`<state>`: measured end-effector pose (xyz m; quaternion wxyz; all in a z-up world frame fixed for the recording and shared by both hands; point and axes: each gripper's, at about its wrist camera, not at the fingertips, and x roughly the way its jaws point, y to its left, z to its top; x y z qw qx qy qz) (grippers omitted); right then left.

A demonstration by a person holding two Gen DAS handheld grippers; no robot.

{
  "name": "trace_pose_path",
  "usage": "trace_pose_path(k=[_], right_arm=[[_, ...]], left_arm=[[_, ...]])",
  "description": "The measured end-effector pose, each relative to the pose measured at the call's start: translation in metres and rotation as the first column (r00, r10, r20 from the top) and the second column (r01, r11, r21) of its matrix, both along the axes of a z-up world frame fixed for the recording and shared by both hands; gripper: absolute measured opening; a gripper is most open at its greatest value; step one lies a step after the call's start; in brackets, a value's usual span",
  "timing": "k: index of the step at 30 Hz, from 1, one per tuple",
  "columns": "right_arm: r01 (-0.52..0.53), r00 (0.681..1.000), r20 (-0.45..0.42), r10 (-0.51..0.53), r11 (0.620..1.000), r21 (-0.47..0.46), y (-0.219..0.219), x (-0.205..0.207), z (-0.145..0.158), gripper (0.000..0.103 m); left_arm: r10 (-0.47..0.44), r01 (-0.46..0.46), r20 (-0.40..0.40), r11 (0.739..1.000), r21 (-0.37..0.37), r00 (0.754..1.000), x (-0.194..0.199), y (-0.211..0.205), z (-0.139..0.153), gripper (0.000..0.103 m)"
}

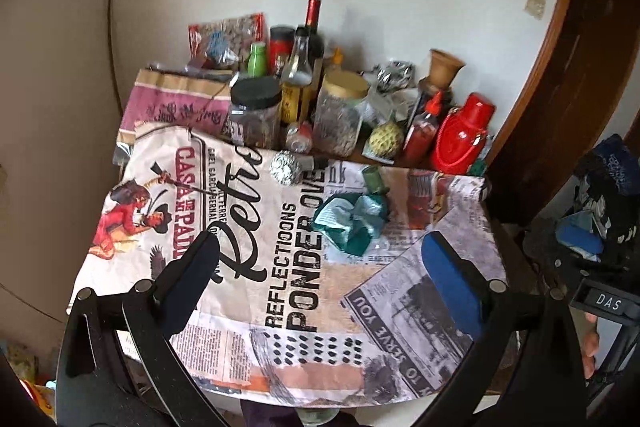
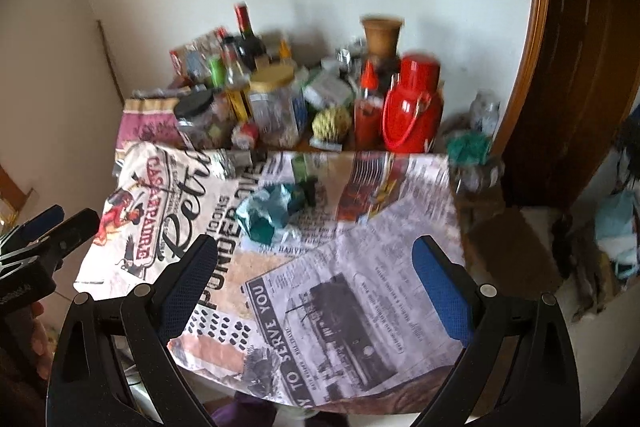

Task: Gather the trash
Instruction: 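Grasp the teal plastic bag with right tool while left tool closes on the foil ball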

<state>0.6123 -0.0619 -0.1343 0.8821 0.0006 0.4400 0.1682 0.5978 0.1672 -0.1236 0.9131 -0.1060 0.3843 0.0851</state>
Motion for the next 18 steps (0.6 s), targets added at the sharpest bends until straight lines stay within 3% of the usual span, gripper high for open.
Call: trace_pose_path(k=[9,18], right_arm=[[0.116,0.979,-0.174,-0.105,0.991,0.059,0.036,0.055,-0.048,0.097],[0.213,0.913,-0.374,-0.164,0.973,0.091,0.073,0.117,-0.122,0.097]], left_arm=[[-0.062,0.057,-0.085,0.996,-0.065,0.994,0.088,0.061,-0.037,0.102],[-0.13,0.11,-0.222,0.989,-0.101,0.966,0.178,0.104,-0.116,0.101]])
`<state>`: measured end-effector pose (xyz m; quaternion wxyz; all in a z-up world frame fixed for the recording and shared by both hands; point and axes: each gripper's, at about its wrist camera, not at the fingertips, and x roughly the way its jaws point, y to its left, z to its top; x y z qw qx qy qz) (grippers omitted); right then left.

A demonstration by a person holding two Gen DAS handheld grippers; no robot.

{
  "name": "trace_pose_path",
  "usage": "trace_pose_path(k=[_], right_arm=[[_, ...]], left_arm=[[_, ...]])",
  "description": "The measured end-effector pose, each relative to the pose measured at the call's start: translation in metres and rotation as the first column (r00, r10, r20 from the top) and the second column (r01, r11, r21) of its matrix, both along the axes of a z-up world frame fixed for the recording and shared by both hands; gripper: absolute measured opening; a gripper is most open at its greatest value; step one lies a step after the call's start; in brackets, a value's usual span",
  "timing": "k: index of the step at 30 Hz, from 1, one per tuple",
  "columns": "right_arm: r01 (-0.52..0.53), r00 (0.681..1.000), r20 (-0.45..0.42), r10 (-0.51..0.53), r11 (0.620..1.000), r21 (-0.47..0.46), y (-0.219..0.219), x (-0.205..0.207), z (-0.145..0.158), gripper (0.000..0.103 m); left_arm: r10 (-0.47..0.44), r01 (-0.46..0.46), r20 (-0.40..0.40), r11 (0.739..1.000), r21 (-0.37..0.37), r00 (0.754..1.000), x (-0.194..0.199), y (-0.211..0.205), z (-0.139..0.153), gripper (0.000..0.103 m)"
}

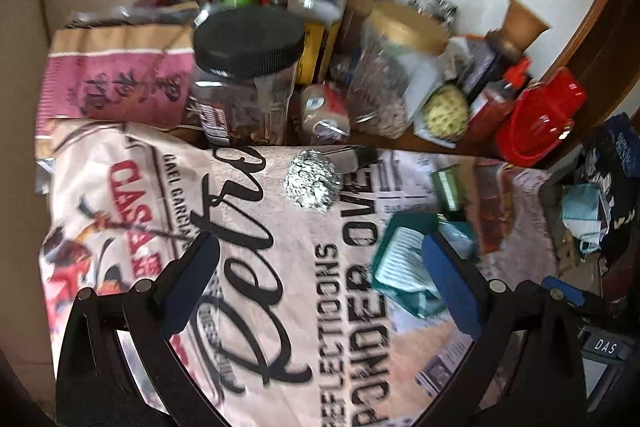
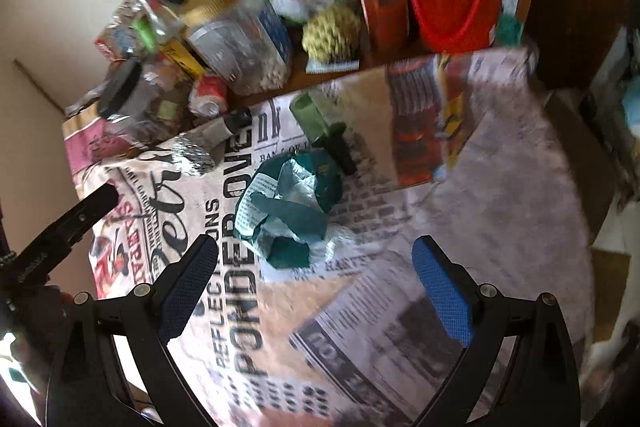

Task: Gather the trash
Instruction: 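Grasp the teal plastic bag with right tool while left tool closes on the foil ball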

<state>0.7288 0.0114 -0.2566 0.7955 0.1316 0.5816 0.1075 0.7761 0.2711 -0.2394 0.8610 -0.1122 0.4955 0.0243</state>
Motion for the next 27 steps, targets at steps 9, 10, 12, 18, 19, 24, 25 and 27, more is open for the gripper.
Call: trace_pose_path(k=[9,10,12,18,19,24,25,27], right_arm=[[0.052,0.989,-0.142,-0.044,0.997,0.058,0.022,0.032,-0.062,0.095],[0.053,0.988,-0.147,-0.044,0.997,0.051,0.023,0.034,-0.066,0.093],[0.055,0.987,-0.157,-0.048,0.998,0.04,0.026,0.036,-0.073,0.087],[0.026,0.992,-0.12,-0.027,1.0,-0.006,0.037,0.038,-0.071,0.054],[0.014,0.993,-0.115,-0.014,1.0,0.002,0.039,0.038,-0.071,0.05],[-0.035,0.993,-0.113,0.038,0.999,0.023,0.04,0.032,-0.068,0.038],[-0.043,0.994,-0.105,0.044,0.999,0.02,0.041,0.03,-0.067,0.038],[-0.066,0.995,-0.079,0.067,0.998,0.011,0.042,0.024,-0.057,0.037]], left_arm=[[-0.02,0.017,-0.056,0.998,-0.054,0.998,0.061,0.019,-0.063,0.099],[-0.026,0.022,-0.06,0.998,-0.063,0.998,0.065,0.02,-0.068,0.096],[-0.038,0.032,-0.073,0.996,-0.082,0.997,0.074,0.021,-0.076,0.088],[-0.069,0.063,-0.079,0.995,-0.074,0.995,0.084,0.016,-0.086,0.062],[-0.08,0.074,-0.08,0.995,-0.07,0.994,0.085,0.014,-0.086,0.054],[-0.089,0.089,-0.086,0.996,-0.009,0.992,0.081,0.005,-0.08,0.054],[-0.094,0.095,-0.082,0.996,0.002,0.992,0.079,0.002,-0.077,0.053],[-0.097,0.098,-0.075,0.995,0.014,0.992,0.073,-0.001,-0.069,0.053]])
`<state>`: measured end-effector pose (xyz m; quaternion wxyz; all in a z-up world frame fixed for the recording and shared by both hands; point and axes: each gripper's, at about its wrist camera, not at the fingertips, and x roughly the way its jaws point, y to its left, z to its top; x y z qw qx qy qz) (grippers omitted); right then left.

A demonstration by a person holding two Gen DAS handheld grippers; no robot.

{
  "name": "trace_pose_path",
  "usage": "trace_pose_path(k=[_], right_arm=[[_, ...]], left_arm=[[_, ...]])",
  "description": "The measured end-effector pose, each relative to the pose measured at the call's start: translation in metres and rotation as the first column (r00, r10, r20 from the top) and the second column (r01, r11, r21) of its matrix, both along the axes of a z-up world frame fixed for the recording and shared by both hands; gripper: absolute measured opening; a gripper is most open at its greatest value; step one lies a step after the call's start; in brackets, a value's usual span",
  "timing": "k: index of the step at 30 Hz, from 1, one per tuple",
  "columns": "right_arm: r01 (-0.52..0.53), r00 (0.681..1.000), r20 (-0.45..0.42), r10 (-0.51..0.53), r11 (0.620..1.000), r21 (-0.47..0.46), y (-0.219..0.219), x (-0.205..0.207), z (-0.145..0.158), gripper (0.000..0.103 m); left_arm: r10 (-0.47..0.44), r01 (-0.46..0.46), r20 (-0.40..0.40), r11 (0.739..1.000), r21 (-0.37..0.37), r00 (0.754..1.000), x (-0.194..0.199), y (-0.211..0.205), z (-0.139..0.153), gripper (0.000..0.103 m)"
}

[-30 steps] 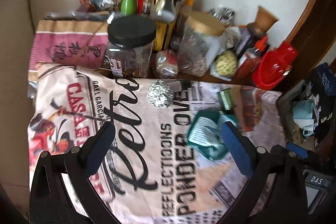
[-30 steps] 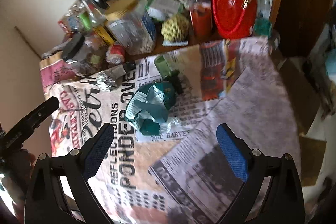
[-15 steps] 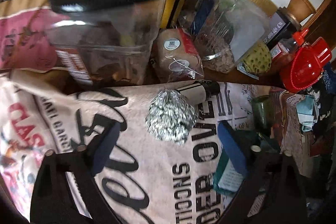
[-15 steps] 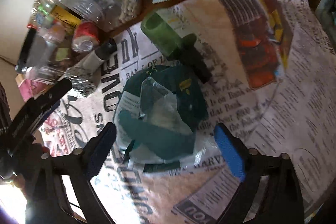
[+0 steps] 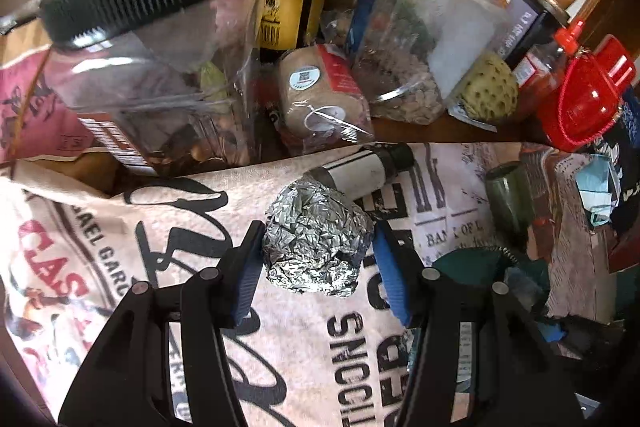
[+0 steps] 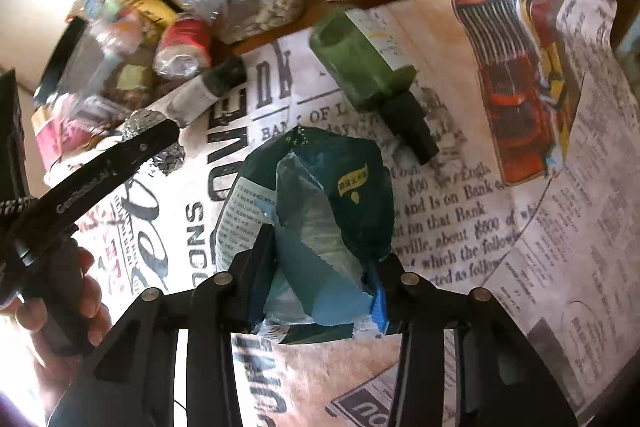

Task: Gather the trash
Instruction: 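Grasp the teal plastic bag with right tool while left tool closes on the foil ball, then carry the teal bag and foil ball with both tools down over the white bucket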

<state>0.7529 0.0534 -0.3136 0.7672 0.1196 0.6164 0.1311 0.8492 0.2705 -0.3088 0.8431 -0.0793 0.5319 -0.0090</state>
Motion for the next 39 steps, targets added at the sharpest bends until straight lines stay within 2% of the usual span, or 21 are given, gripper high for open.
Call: trace_pose_path(k=[7,12,16,20,25,28,32,39], right_arm=[[-0.032,0.993,0.116,0.034,0.999,-0.018,-0.02,-0.02,0.049,0.035],[-0.024,0.974,0.224,0.027,1.0,-0.015,-0.042,-0.03,0.095,0.035],[-0.015,0.948,0.317,0.018,1.0,-0.011,-0.076,-0.051,0.132,0.034],[-0.017,0.91,0.415,0.03,0.999,-0.035,-0.108,-0.08,0.166,0.034],[-0.025,0.865,0.499,0.043,0.999,-0.042,-0.139,-0.108,0.199,0.034],[-0.036,0.836,0.546,0.054,0.998,-0.043,-0.157,-0.127,0.216,0.034],[-0.039,0.811,0.583,0.058,0.998,-0.044,-0.17,-0.15,0.23,0.034],[-0.026,0.778,0.627,0.038,0.999,-0.029,-0.181,-0.196,0.248,0.034]], left_arm=[[0.01,-0.01,0.059,1.0,0.001,0.998,-0.027,-0.011,0.045,0.053],[0.028,-0.029,0.155,1.0,0.004,0.988,-0.056,-0.029,0.096,0.053],[0.052,-0.06,0.253,0.998,0.025,0.966,-0.092,-0.05,0.144,0.053],[0.071,-0.081,0.328,0.997,0.014,0.942,-0.124,-0.079,0.174,0.053],[0.099,-0.11,0.42,0.994,0.003,0.902,-0.182,-0.117,0.211,0.053],[0.118,-0.123,0.46,0.992,-0.019,0.88,-0.219,-0.133,0.228,0.053],[0.132,-0.118,0.475,0.991,-0.059,0.87,-0.257,-0.145,0.243,0.053],[0.12,-0.122,0.505,0.992,-0.03,0.854,-0.308,-0.156,0.256,0.053]])
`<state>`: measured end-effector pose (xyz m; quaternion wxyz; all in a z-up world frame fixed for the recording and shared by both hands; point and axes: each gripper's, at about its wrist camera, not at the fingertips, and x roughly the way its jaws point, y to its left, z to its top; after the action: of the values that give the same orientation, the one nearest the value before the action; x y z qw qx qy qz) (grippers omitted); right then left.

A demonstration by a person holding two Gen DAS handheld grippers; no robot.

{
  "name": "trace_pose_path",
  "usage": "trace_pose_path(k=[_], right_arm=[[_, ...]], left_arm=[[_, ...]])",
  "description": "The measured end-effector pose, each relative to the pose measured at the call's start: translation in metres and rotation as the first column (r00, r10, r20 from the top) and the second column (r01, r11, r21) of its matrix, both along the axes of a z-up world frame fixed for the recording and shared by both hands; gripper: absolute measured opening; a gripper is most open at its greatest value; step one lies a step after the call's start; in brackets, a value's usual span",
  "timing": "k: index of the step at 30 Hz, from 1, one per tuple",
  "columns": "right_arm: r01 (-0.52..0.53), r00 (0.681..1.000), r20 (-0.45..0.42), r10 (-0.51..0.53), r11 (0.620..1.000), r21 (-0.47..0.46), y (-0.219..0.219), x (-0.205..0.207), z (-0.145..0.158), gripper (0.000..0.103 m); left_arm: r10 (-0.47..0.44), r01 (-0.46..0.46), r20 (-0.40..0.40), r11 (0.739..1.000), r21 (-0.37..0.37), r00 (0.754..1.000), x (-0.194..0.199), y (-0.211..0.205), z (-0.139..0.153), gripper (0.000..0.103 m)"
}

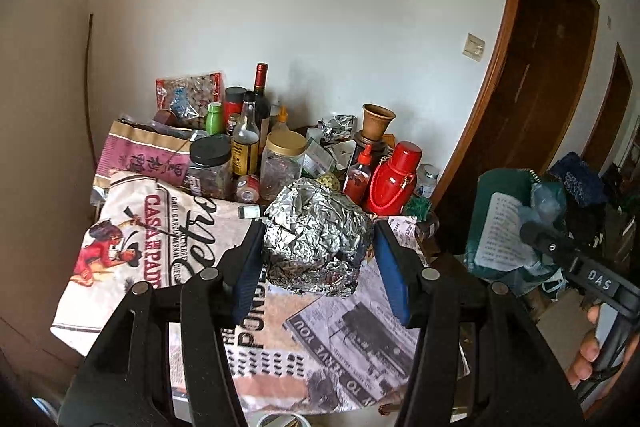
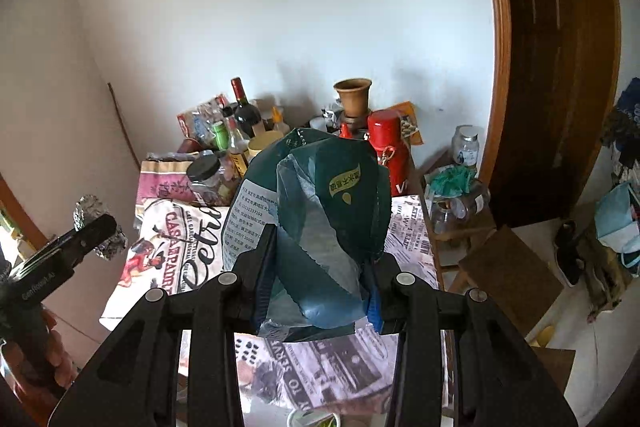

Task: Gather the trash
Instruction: 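Carry the teal bag and foil ball with both tools down over the white bucket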

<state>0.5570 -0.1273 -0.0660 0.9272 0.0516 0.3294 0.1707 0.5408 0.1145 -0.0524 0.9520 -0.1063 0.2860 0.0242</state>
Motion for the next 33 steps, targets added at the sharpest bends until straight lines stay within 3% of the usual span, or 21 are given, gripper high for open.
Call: trace_pose_path(k=[13,24,33], right_arm=[[0.08,0.995,0.059,-0.081,0.997,0.007,0.028,-0.116,0.006,0.034],[0.162,0.987,0.023,-0.162,0.987,0.006,0.049,-0.233,-0.008,0.034],[0.212,0.976,-0.046,-0.212,0.977,0.002,0.035,-0.274,-0.024,0.034]], left_arm=[[-0.119,0.118,0.043,0.993,0.025,0.992,-0.113,0.013,0.01,0.053],[-0.184,0.183,0.022,0.983,0.016,0.983,-0.23,0.039,-0.004,0.053],[-0.208,0.209,-0.024,0.978,0.023,0.978,-0.276,0.035,-0.014,0.053]])
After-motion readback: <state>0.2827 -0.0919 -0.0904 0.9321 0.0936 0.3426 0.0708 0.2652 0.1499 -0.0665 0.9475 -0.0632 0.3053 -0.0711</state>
